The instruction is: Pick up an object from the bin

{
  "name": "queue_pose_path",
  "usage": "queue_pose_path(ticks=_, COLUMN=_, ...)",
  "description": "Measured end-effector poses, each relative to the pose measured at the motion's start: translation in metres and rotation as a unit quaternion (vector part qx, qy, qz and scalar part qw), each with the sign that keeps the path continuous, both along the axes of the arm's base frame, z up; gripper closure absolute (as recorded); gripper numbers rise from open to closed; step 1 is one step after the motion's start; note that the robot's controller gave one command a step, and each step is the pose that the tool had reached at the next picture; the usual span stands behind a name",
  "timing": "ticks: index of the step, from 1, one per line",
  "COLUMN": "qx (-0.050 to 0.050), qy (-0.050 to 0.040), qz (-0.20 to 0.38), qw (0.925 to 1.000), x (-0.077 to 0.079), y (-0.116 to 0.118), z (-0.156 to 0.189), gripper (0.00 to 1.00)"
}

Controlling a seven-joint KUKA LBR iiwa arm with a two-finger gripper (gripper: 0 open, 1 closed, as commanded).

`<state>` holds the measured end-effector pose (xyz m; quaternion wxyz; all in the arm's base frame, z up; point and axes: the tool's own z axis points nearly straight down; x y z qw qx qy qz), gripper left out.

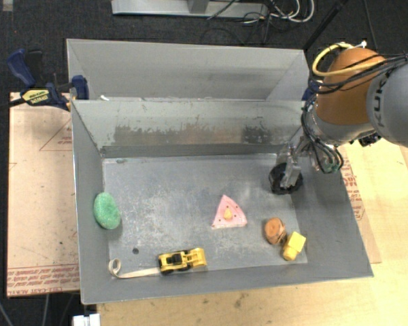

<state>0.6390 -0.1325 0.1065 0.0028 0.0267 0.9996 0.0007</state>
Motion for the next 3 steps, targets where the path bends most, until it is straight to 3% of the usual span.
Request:
queue_pose_path(ticks=1, qx=-0.001, qy=0.0001, qz=-0.001, qw=1.0, x=-0.011, y=0.0, z=0.163, gripper=1.0)
queue_pose_path(ticks=2, qx=-0.001, qy=0.0007, qz=-0.001, qw=1.0, x=-0.011, y=0.0, z=0.163, gripper=1.0)
queue_pose_path(ticks=3, qx=-0.001, qy=-0.0013, qz=0.036, qw=0.9994, x=-0.006, y=0.001, z=0.123, gripper=1.0)
